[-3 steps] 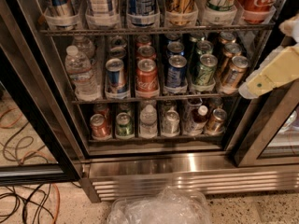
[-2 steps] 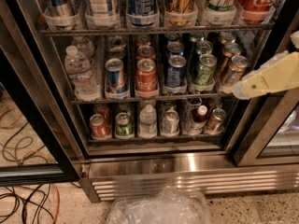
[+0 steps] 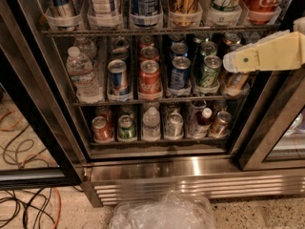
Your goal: Pick coke can from top shelf of fridge
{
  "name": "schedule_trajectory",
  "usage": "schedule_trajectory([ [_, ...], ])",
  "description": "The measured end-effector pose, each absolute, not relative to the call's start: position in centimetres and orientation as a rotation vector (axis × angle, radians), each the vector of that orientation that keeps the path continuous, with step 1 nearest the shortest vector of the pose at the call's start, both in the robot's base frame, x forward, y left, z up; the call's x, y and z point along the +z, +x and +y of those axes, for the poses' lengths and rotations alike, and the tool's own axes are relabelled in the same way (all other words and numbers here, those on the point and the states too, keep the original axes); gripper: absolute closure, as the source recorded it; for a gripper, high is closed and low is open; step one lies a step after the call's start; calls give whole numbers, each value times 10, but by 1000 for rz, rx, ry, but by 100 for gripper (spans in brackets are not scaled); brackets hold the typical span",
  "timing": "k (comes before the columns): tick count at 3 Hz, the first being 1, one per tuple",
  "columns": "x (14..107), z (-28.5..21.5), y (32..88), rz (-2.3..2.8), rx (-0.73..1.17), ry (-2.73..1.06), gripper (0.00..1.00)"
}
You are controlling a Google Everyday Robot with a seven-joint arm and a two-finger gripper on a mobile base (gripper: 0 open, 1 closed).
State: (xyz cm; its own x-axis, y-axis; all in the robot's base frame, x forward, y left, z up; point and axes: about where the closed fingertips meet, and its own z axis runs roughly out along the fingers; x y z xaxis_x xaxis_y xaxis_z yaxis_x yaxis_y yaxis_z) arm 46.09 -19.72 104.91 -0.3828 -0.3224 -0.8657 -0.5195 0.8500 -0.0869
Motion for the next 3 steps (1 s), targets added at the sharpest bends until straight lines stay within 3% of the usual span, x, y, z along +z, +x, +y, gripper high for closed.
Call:
schedule_trajectory([
  [3, 1056, -185, 487, 1886, 318, -511, 0],
])
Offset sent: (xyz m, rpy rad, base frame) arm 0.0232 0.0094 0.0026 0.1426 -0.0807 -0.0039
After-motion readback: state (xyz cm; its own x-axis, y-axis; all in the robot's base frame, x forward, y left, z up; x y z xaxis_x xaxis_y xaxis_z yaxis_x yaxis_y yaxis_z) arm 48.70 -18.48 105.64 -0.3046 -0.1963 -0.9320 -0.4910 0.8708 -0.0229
